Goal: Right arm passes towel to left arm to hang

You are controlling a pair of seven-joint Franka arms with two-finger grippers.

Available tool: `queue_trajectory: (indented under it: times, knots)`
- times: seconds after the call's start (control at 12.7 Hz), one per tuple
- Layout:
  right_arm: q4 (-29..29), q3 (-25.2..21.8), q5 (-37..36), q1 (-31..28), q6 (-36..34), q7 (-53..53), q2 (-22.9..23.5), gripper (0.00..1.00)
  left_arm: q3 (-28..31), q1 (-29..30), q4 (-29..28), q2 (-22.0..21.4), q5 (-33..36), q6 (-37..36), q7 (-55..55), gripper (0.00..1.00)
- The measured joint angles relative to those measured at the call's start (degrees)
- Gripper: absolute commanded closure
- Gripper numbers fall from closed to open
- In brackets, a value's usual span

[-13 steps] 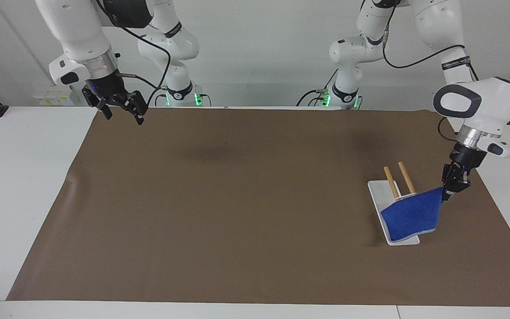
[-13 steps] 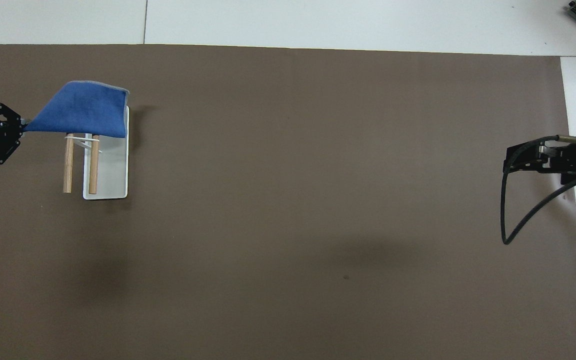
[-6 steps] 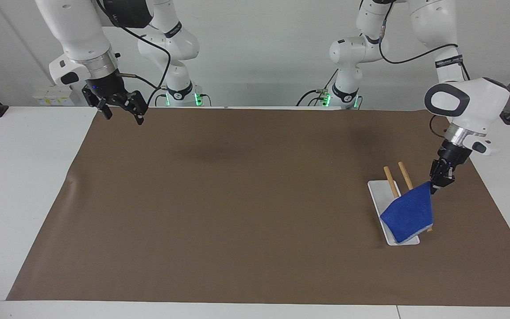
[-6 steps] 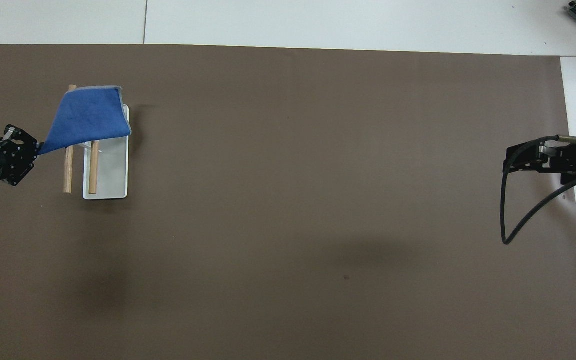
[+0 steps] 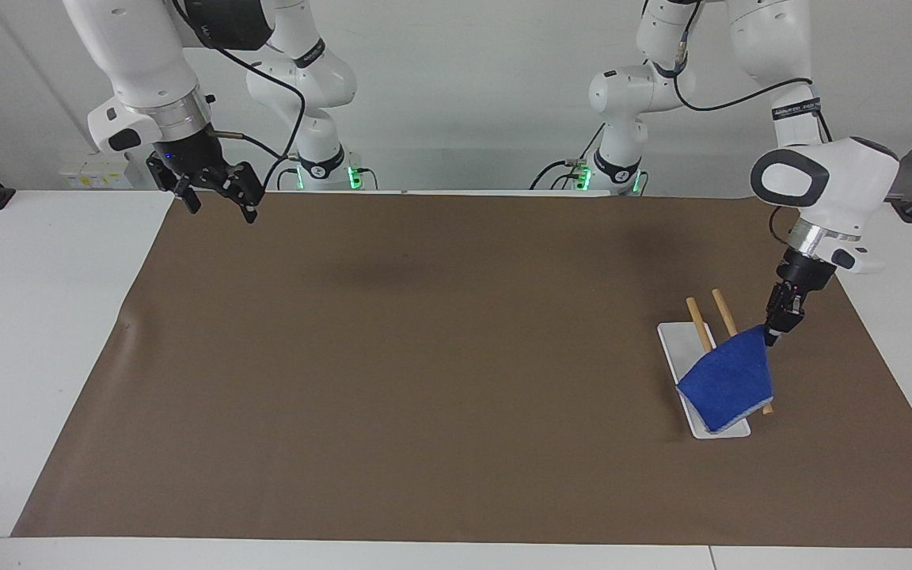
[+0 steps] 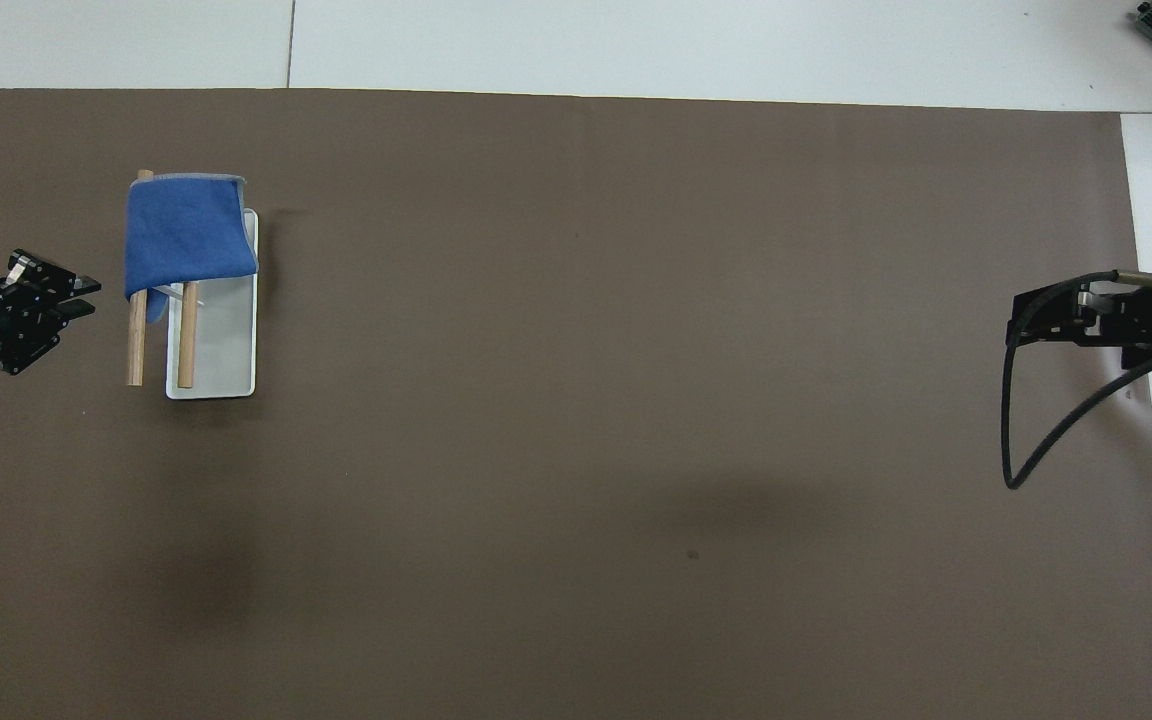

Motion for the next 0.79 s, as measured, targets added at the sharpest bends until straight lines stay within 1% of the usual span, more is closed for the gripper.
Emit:
queue_trajectory:
  times: [0.24,0.32,0.47,0.63,0.79]
  knots:
    - [0.00,0.00,0.00,0.00,0.00,0.00,0.00,0.00,0.08,0.05,1.50,-0.03,0.00,-0.76,0.38,0.52]
    - [0.00,0.00,0.00,0.00,0.00,0.00,0.00,0.00,0.20,0.07,2.96,-0.01,0.00,-2.92,0.38,0.52]
    - [0.00,0.00,0.00,0.00,0.00,0.00,0.00,0.00,1.53,0.11,7.89,0.30,1.43,-10.18,0.56,0.53]
    - [0.00,0.00,0.00,0.00,0.00,0.00,-0.01,0.00,2.99,0.23,14.07,1.42,5.48,-17.71,0.56,0.53]
    - [0.00,0.00,0.00,-0.01,0.00,0.00,-0.02,0.00,3.70,0.23,18.49,2.62,6.95,-20.37,0.57,0.53]
